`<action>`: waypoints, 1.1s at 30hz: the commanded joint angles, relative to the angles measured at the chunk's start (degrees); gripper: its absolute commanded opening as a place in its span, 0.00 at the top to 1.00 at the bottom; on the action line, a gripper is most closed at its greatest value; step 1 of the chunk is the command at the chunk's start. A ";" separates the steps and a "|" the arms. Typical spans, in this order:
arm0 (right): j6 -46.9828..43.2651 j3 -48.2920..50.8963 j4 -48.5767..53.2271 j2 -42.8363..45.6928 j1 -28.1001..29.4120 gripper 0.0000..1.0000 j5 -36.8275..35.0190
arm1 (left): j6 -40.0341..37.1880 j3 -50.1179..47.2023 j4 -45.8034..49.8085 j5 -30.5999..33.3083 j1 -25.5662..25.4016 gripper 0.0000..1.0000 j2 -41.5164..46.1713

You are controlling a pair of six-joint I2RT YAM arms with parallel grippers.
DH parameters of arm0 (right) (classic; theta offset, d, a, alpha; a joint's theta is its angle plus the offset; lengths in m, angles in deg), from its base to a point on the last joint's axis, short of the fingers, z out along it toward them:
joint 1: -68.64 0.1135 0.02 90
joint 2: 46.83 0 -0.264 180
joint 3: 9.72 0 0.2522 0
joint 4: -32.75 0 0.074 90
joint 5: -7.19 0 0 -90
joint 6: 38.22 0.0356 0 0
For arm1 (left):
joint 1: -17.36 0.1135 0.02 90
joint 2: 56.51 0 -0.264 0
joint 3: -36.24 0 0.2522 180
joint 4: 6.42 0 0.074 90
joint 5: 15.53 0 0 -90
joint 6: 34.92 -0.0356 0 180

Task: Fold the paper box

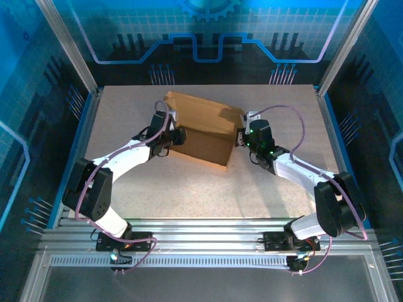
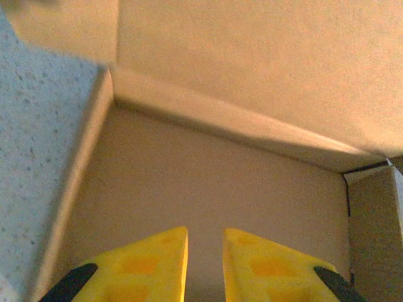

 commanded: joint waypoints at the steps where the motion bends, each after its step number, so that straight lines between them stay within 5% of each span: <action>1: 0.46 1.45 -1.18 1.09 1.22 0.96 1.56 | -1.00 -1.45 0.93 -2.30 -0.47 0.77 2.41; 7: -1.07 1.59 -0.35 1.48 1.64 0.96 -0.01 | -1.60 -2.59 1.74 -2.88 -0.42 0.75 4.36; 18: -3.83 -0.90 4.38 2.38 1.40 0.86 0.88 | -3.36 0.31 4.64 -15.05 4.86 0.57 7.24; 24: -6.17 -2.50 6.97 4.05 -0.52 0.73 4.24 | -8.05 2.74 9.51 -21.37 8.80 0.50 10.21; 33: -11.14 -7.16 11.10 3.36 -4.77 0.42 14.75 | -12.05 8.38 17.09 -20.49 12.15 0.42 10.48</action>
